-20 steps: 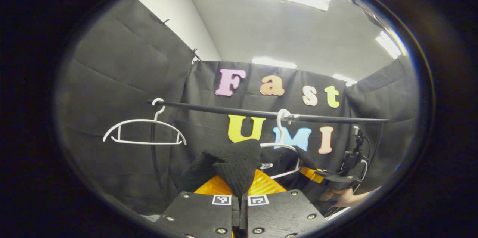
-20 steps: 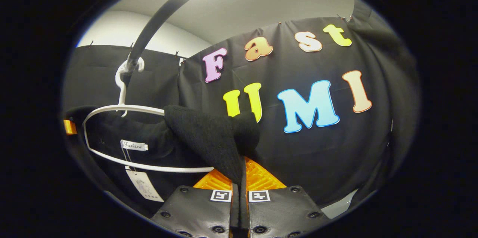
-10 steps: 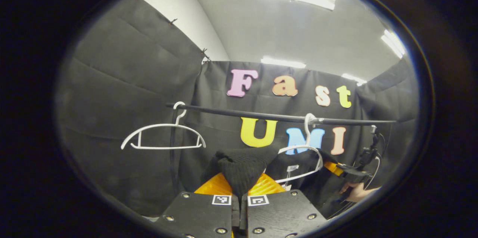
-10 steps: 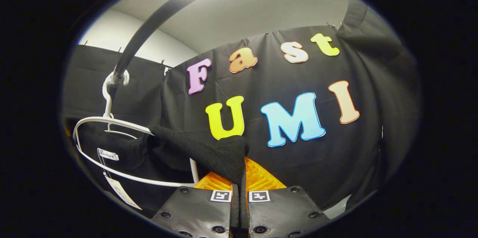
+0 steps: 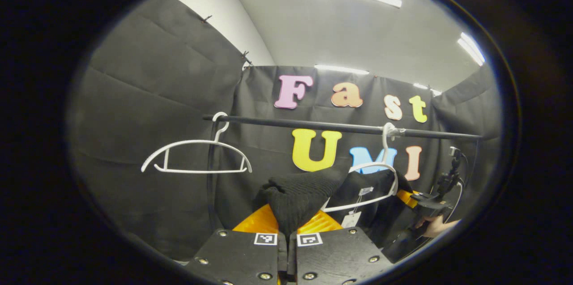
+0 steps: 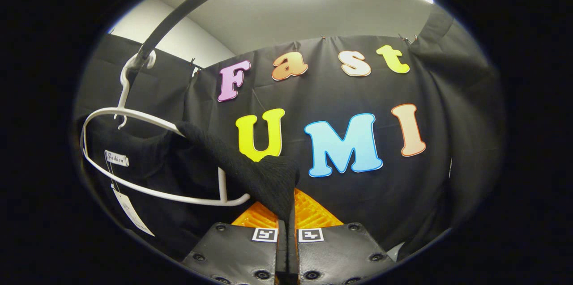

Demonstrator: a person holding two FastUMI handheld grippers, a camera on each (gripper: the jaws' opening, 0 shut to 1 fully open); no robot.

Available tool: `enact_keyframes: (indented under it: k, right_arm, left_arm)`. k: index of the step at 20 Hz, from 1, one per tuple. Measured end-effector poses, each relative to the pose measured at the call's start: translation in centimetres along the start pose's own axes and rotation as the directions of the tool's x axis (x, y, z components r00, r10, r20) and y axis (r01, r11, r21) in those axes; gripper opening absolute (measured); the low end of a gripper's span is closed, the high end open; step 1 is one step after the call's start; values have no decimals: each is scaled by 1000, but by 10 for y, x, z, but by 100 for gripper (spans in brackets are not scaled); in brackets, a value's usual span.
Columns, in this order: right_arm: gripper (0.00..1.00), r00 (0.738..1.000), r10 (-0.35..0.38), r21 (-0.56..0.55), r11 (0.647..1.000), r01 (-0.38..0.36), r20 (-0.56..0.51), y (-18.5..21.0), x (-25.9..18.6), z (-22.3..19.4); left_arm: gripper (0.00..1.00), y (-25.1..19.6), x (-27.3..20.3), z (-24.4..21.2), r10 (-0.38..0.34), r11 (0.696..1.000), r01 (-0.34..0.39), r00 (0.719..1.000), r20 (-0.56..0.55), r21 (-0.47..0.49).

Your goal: Grasp the clothes on the hanger with both hands and then place them into the laundry hamper below.

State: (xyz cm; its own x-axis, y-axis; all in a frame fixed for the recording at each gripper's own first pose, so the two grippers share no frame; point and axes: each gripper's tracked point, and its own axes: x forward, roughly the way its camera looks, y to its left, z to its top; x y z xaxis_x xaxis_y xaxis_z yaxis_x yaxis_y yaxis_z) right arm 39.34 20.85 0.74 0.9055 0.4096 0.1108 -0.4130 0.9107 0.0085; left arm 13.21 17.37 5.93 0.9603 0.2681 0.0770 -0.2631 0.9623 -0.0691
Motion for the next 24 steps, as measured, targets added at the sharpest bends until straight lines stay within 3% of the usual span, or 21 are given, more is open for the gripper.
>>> enact_keyframes:
  k: [4, 8, 13, 18, 24]
  right_arm:
    - [3, 1000, -4, 4, 1000, 4, 29, -4, 4, 12]
    - [3, 998, 3, 5, 1000, -3, 65, -9, 9, 25]
    - [1, 996, 20, -5, 1000, -20, 86, -11, 18, 27]
    - [3, 998, 39, -15, 999, -38, 40, -12, 29, 1]
    - [3, 996, 53, 14, 999, -52, -70, -9, 26, -49]
  left_arm:
    - [2, 5, -2, 24, 19, 999, -20, 1000, 23, 46]
    - [1, 0, -1, 43, -12, 1000, 11, 1000, 19, 9]
    - [2, 4, 26, 56, -27, 998, 26, 1000, 10, 64]
    - [2, 18, 48, 27, -54, 998, 54, 999, -4, -17]
    - [2, 45, 63, -51, 13, 993, -27, 993, -120, -115]
